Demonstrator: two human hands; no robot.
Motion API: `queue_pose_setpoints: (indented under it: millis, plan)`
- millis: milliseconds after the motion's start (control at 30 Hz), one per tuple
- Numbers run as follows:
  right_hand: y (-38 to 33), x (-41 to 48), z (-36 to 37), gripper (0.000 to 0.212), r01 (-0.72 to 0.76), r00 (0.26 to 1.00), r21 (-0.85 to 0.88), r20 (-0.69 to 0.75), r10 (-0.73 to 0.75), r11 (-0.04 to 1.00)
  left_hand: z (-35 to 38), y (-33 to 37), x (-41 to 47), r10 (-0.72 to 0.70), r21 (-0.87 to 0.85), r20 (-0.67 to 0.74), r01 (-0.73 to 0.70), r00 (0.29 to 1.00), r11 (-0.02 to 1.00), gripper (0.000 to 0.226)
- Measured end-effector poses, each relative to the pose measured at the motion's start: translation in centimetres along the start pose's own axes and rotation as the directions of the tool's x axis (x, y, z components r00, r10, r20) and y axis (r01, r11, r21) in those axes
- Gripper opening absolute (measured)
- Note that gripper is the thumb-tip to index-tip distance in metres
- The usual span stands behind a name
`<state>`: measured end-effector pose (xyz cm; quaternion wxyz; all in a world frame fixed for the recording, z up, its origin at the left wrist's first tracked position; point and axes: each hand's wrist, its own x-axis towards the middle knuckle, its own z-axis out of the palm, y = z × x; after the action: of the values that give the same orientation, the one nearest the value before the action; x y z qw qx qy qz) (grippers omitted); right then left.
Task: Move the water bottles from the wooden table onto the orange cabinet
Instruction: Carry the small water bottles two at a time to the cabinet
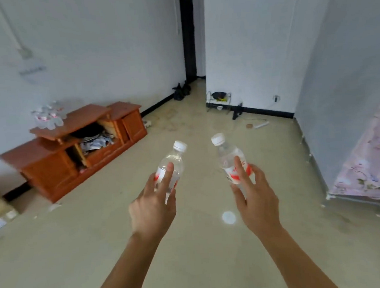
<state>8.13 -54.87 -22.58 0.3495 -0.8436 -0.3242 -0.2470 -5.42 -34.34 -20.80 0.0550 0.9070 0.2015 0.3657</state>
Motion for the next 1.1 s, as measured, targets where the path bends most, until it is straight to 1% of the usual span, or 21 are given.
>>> queue_pose_setpoints:
  millis: [100,200,333,400,433,467,500,600,700,767,900,967,1100]
  plan:
    - [-5.7,3.2,7.0,0.08,0.115,0.989,0.053,0.089,-0.119,0.992,-2.4,-7.8,0.9,-0.1,0.085,-0.076,0.106,0.992,0.991,0.073]
    - [-10.5,5.8,12.6,0.079,0.213,0.967,0.111,0.119,-0.226,0.971,-4.0,-14.2,1.0,-0.161,0.163,-0.105,0.177,0.981,0.971,0.072]
    - [-16.6,9.8,21.0,0.087,0.304,0.931,0.145,0.163,-0.326,0.941,-4.9,-22.8,2.4,-0.204,0.264,-0.158,0.241,0.966,0.934,0.069]
    - [-18.9,11.4,24.7,0.085,0.341,0.913,0.153,0.18,-0.366,0.928,-4.9,-26.5,3.3,-0.22,0.3,-0.196,0.272,0.956,0.914,0.066]
    - [-20.2,12.5,27.1,0.083,0.349,0.901,0.168,0.211,-0.38,0.922,-4.8,-28.9,4.3,-0.229,0.32,-0.194,0.282,0.954,0.904,0.065]
    - [-20.7,12.7,27.7,0.083,0.36,0.895,0.158,0.218,-0.388,0.919,-5.0,-29.6,4.8,-0.239,0.326,-0.195,0.293,0.951,0.899,0.064]
    - [-22.3,14.3,31.0,0.084,0.383,0.884,0.179,0.213,-0.415,0.906,-4.4,-33.1,6.4,-0.234,0.352,-0.209,0.296,0.95,0.888,0.061]
    - [-25.6,18.1,37.6,0.095,0.406,0.867,0.199,0.226,-0.444,0.892,-3.7,-39.7,11.0,-0.247,0.392,-0.23,0.322,0.941,0.861,0.057]
    - [-29.2,22.7,43.7,0.107,0.365,0.867,0.229,0.269,-0.419,0.902,-3.4,-45.8,16.5,-0.249,0.403,-0.24,0.329,0.939,0.854,0.064]
    - [-31.5,26.1,47.7,0.112,0.365,0.858,0.254,0.282,-0.43,0.896,-3.1,-49.7,20.3,-0.232,0.413,-0.255,0.323,0.939,0.852,0.065]
    - [-34.7,32.6,54.2,0.116,0.402,0.843,0.233,0.284,-0.457,0.886,-2.4,-56.8,26.0,-0.193,0.468,-0.29,0.315,0.937,0.826,0.06]
    - [-36.1,35.1,57.0,0.117,0.392,0.838,0.232,0.31,-0.45,0.89,-1.6,-59.9,28.0,-0.203,0.473,-0.287,0.323,0.936,0.82,0.064]
    - [-38.2,39.9,63.8,0.119,0.411,0.83,0.231,0.307,-0.467,0.882,1.3,-66.5,32.9,-0.233,0.442,-0.276,0.339,0.932,0.831,0.067]
